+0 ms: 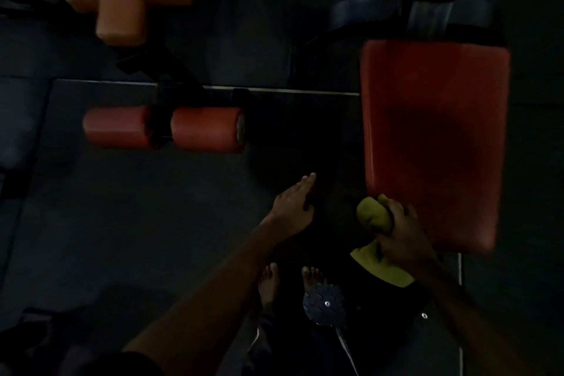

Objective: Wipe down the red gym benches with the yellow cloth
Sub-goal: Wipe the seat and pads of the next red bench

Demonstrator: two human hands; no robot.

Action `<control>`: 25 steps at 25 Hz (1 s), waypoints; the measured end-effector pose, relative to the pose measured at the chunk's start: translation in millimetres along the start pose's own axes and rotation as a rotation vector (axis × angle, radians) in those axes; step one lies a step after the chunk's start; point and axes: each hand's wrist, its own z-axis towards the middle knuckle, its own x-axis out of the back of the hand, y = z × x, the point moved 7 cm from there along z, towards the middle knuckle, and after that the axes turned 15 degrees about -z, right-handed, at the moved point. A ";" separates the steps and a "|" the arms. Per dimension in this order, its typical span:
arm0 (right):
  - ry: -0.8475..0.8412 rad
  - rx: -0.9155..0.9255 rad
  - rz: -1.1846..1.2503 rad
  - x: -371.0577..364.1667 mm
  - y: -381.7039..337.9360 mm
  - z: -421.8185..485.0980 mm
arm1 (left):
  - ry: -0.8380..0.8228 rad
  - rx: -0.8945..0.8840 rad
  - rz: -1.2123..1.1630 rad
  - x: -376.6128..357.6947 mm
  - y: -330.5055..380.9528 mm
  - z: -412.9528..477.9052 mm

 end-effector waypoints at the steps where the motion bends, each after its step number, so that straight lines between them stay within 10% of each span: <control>1: -0.009 0.035 -0.004 4.8 -16.9 4.1 | 0.063 0.022 -0.035 23.9 -12.0 -12.3; 14: 0.154 0.456 -0.148 162.9 -355.1 -12.3 | 0.557 -0.140 -0.226 336.7 39.3 -176.3; 25: 0.280 0.460 -0.125 194.4 -543.5 14.7 | 0.699 -0.104 -0.205 492.1 -9.0 -230.6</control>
